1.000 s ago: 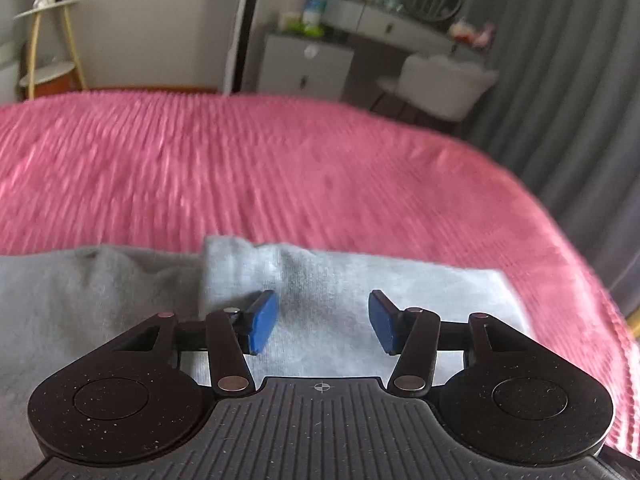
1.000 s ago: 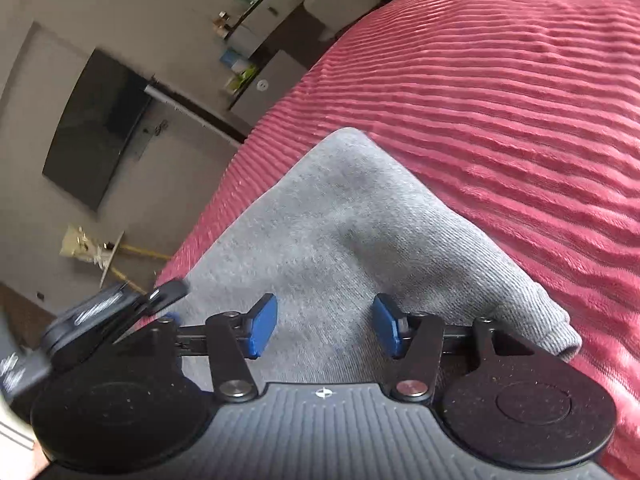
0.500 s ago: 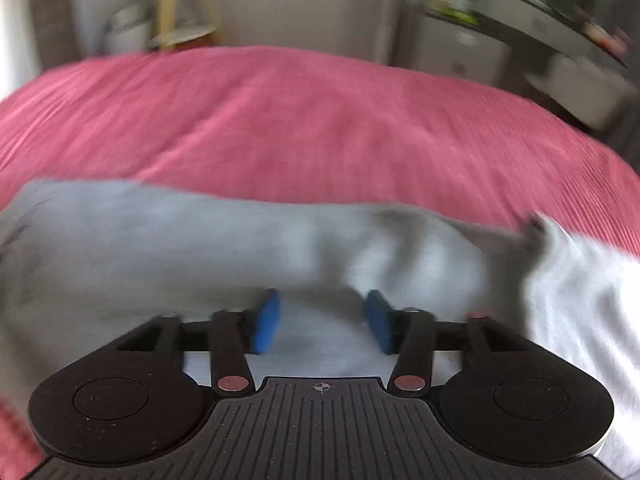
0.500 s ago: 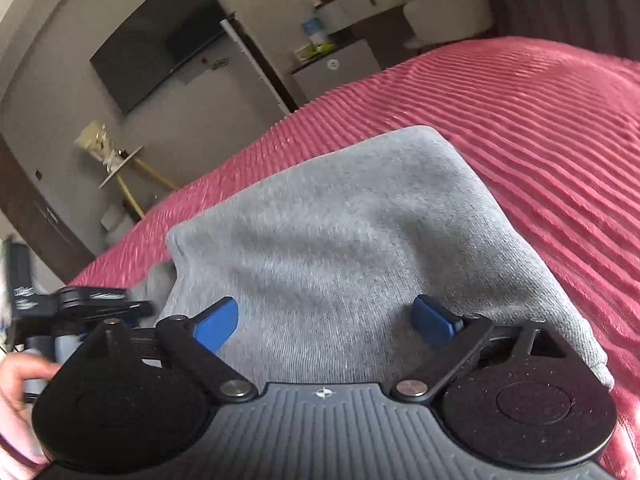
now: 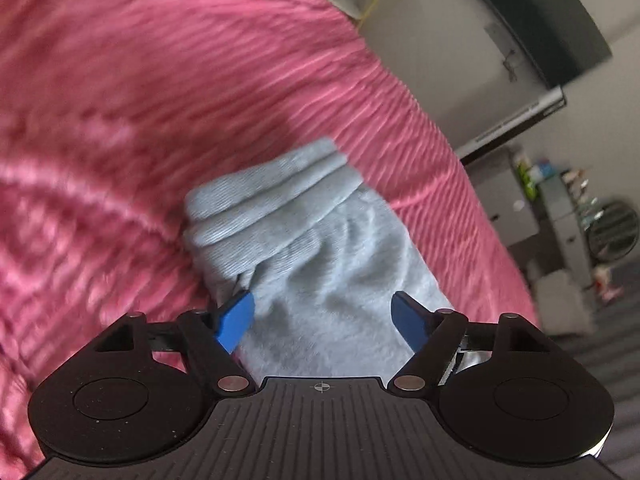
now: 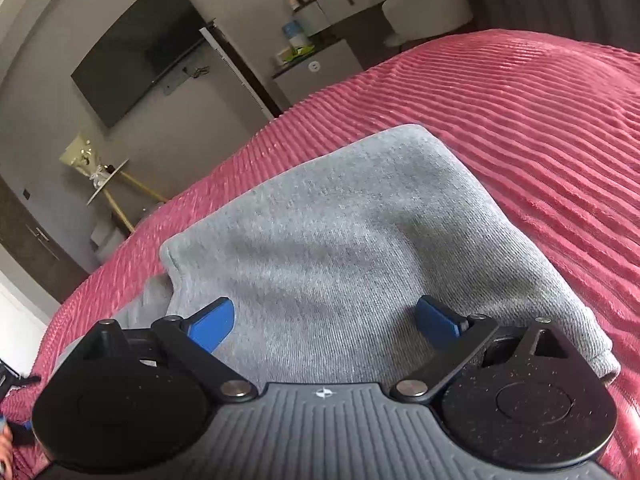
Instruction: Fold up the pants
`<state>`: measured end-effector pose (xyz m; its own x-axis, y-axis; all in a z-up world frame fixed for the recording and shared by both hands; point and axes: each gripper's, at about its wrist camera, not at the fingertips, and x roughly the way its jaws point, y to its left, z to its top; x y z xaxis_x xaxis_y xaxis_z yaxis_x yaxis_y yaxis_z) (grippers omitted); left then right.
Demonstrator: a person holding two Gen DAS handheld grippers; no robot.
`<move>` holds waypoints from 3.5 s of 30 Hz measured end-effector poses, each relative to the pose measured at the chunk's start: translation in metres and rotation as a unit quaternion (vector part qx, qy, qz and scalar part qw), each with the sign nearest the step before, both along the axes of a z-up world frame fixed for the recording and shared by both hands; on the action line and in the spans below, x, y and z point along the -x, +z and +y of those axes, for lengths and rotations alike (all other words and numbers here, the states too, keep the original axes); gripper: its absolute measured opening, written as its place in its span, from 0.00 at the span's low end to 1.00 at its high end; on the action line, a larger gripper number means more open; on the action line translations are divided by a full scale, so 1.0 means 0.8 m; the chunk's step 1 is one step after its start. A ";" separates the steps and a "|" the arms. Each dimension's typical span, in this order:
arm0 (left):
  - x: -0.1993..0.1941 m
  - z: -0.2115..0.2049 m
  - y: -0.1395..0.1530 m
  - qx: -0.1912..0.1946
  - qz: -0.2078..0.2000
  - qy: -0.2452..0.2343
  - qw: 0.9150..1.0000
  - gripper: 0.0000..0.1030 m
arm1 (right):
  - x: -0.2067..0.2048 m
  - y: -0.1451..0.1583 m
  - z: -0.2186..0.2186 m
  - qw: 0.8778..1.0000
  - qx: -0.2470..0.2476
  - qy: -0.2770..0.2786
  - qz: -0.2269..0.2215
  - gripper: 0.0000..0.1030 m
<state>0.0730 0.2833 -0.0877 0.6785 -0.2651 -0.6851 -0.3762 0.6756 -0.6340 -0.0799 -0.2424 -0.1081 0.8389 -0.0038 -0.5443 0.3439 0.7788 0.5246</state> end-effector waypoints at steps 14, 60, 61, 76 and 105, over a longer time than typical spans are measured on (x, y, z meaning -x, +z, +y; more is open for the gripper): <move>0.039 0.044 -0.034 0.082 0.016 0.049 0.995 0.70 | -0.003 0.002 0.009 1.000 0.021 -0.011 0.015 0.95; 0.011 -0.100 0.089 -0.072 -0.186 -0.086 0.976 0.22 | 0.030 0.030 -0.053 0.994 -0.092 -0.060 -0.029 0.91; 0.015 -0.123 0.106 -0.085 -0.201 -0.103 0.971 0.22 | 0.034 0.035 -0.060 0.993 -0.092 -0.066 -0.038 0.91; 0.084 -0.615 0.033 -0.256 -0.143 -0.471 0.832 0.42 | 0.105 0.049 -0.157 0.976 -0.098 -0.169 -0.095 0.92; 0.080 -0.401 0.073 -0.370 -0.048 -0.285 0.883 0.94 | 0.018 0.038 -0.066 0.992 -0.103 -0.046 0.058 0.93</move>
